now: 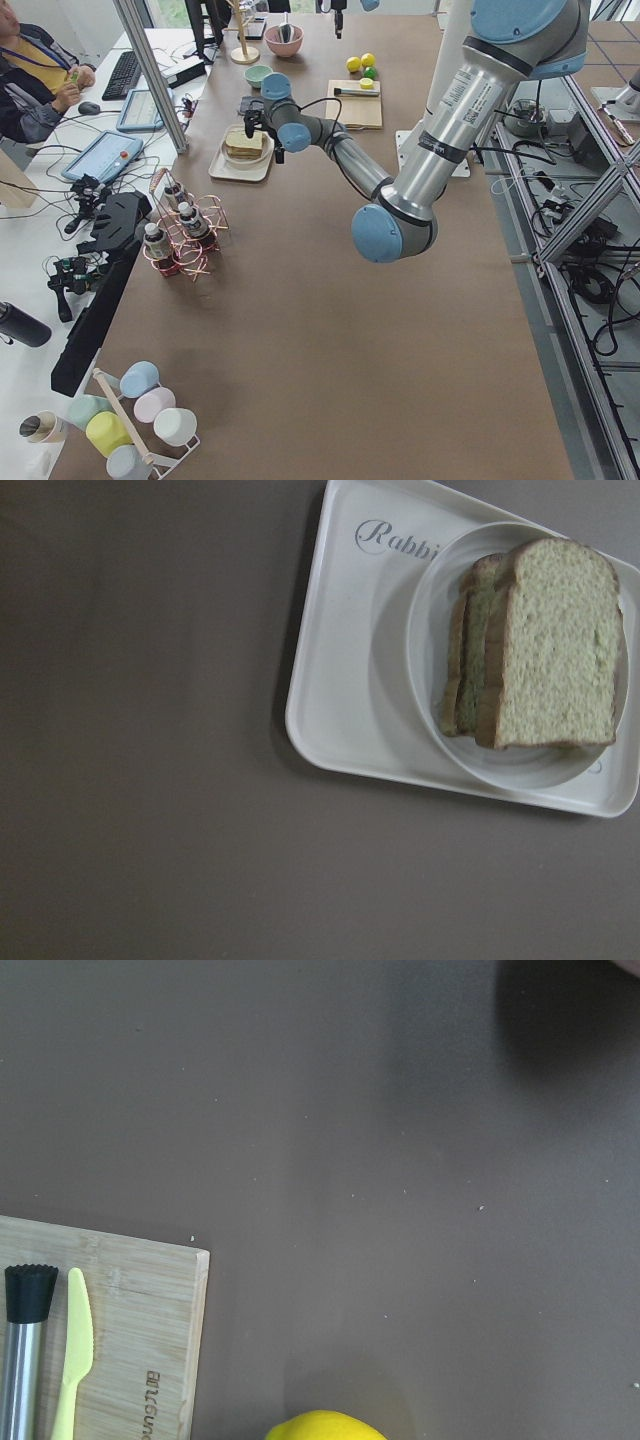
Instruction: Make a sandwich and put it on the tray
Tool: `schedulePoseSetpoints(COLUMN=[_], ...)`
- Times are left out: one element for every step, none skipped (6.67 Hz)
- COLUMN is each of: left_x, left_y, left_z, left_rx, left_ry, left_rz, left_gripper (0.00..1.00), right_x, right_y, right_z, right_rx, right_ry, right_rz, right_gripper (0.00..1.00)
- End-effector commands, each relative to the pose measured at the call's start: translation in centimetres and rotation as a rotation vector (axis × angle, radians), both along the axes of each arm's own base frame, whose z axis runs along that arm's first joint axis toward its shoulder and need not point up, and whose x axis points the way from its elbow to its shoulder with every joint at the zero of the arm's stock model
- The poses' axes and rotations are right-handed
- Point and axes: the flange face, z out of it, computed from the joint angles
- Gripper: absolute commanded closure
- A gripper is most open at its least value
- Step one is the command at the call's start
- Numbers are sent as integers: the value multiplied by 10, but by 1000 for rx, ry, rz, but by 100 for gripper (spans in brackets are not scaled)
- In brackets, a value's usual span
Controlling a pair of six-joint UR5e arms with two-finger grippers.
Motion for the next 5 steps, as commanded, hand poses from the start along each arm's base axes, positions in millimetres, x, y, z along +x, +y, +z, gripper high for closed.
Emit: schedulePoseSetpoints(left_x=[-64,-95,-128,-165,-202], left_y=[55,75,105,125,143], left_z=[12,38,69,93,117], left_rx=[61,97,128,172,212], left_ry=[-77,-104,-141,-181,-226], left_rz=[50,67,100,123,149], left_gripper=[3,3,3,3,3], right_x=[9,14,18,21,25], right_y=[3,2,5,5,4], right_z=[5,6,10,13,17], right_rx=[-8,7,7,23,28], right_ry=[7,9,12,20,43], right_rz=[19,20,25,22,22], right_gripper=[0,0,0,0,0])
